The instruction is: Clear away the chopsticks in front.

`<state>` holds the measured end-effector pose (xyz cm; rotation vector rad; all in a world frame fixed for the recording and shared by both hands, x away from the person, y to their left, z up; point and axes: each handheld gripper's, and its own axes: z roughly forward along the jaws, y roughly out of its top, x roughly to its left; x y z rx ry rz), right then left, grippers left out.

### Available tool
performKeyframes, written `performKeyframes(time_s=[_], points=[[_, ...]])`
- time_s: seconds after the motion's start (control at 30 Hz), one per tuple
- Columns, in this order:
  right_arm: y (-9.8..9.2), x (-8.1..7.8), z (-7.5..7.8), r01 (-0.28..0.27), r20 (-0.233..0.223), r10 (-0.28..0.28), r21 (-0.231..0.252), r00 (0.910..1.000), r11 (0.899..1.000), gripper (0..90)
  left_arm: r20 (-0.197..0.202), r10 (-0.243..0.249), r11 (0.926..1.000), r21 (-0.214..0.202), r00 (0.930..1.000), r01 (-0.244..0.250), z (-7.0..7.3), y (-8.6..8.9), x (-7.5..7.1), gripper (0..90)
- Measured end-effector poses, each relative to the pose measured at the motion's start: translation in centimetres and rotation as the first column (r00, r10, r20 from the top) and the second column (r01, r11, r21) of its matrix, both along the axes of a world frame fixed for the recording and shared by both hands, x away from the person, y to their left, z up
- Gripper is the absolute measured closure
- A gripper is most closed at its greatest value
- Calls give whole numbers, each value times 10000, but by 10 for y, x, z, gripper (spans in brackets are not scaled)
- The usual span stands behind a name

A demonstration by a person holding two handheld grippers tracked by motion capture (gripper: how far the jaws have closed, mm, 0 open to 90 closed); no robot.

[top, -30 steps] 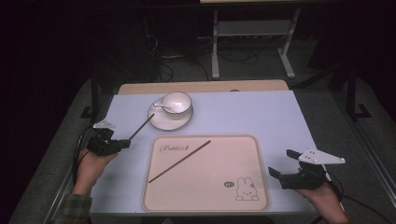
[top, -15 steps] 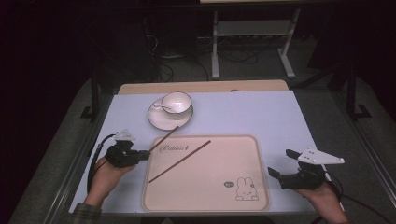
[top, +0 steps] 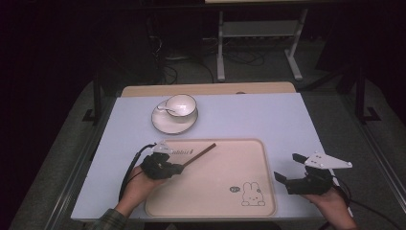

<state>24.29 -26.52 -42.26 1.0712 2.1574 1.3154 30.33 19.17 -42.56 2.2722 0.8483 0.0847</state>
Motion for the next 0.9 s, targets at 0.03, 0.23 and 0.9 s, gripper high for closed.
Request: performKeyframes(time_s=[0.03,0.23,0.9], points=[[0,0,0,7,-11,-7,4,10000,10000,43,24,4,10000,69,10000,-4,-2,-2,0,843],[0,0,0,1,-17,-1,-20,10000,10000,44,38,95,9995,309,9999,-96,-12,-5,1,840],[1,0,0,13,-14,-13,-23,10000,10000,44,521,-1286,9907,-380,9903,1307,5,-54,38,871]])
